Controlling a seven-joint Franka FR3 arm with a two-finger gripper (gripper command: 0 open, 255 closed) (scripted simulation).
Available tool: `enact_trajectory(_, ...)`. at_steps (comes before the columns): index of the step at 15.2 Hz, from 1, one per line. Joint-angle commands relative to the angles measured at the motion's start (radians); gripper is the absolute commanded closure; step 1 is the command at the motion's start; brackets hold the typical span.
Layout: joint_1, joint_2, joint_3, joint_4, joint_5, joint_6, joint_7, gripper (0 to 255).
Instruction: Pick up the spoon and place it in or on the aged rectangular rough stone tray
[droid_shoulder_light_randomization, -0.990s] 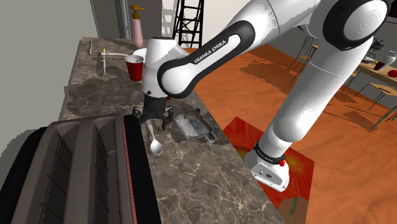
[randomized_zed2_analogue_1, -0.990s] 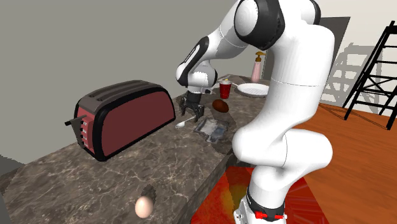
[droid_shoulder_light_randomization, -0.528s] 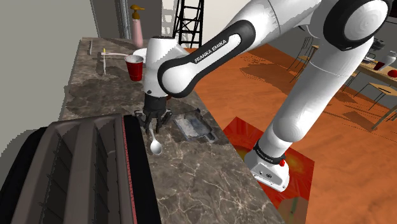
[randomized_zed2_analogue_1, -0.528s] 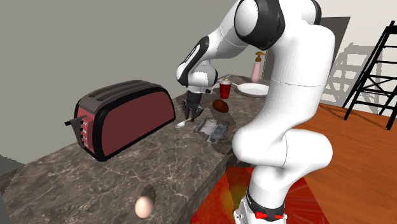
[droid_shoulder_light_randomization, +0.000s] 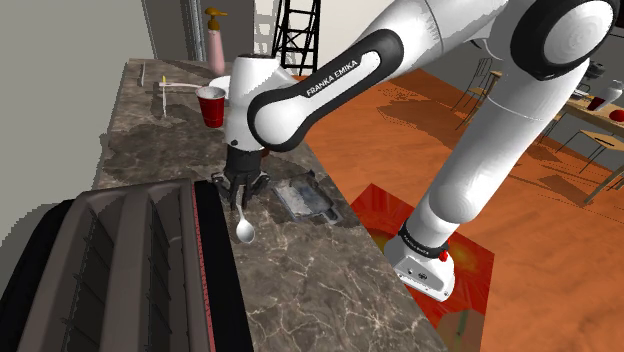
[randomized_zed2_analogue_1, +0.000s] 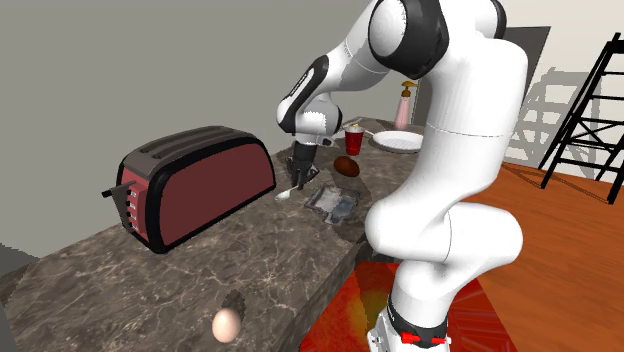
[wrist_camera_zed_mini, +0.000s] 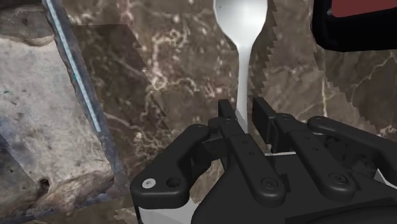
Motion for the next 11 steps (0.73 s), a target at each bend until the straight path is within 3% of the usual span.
enact_trajectory(1,0.0,-0.018,0.0,0.01,0.008,-0.027,-0.001,255)
enact_trajectory(11,-0.005,-0.109,-0.013,0.072,0.04,-0.171,-0.007,255)
